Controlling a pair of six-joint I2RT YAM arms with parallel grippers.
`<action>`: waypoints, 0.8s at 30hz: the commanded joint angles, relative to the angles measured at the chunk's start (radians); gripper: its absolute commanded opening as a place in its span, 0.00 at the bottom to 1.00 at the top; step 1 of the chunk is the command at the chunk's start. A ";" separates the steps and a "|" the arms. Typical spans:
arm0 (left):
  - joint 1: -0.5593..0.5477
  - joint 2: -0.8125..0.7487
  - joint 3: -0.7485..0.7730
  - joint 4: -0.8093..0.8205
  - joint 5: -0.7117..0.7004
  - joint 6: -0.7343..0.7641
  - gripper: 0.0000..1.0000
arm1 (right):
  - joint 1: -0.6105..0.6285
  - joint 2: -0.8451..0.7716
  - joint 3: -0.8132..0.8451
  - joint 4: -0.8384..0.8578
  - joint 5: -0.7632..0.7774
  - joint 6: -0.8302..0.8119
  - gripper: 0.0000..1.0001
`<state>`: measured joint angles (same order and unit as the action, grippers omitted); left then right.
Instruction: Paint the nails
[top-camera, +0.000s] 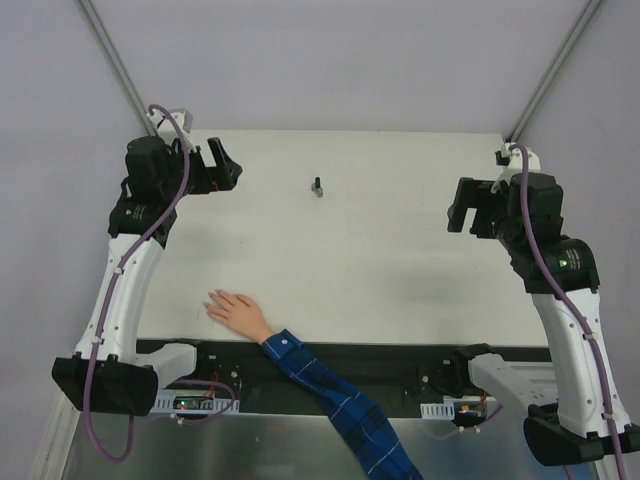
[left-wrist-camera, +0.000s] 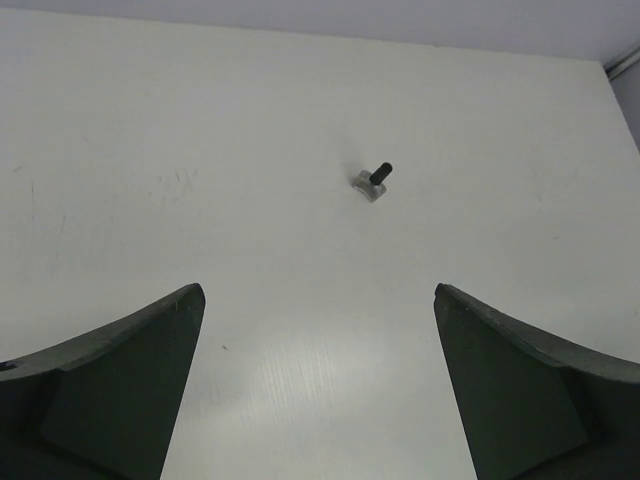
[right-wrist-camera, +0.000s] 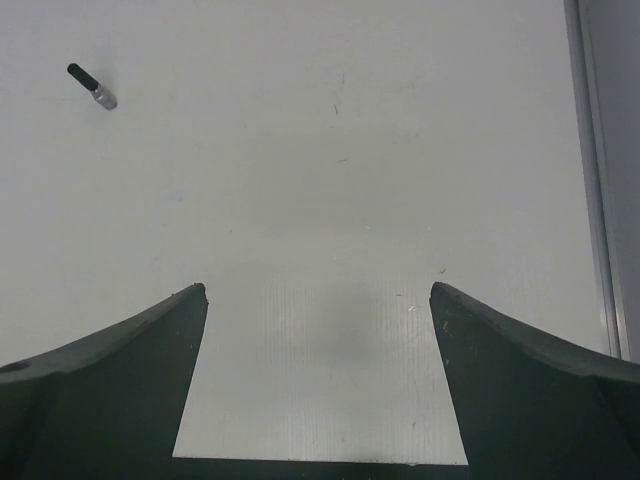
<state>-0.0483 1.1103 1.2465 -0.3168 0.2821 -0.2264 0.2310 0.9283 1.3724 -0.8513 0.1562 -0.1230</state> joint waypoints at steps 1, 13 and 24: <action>-0.053 0.036 -0.007 0.018 -0.087 0.016 0.98 | 0.002 0.009 -0.013 -0.006 -0.029 0.025 0.96; -0.277 0.273 0.093 0.013 -0.229 0.142 0.92 | 0.019 0.070 0.036 -0.052 -0.040 0.042 0.97; -0.377 0.753 0.448 0.015 -0.193 0.167 0.76 | 0.018 0.037 -0.016 -0.017 -0.103 0.046 0.97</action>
<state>-0.3775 1.7679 1.5578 -0.3172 0.0940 -0.0982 0.2466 0.9768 1.3621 -0.8822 0.0837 -0.0879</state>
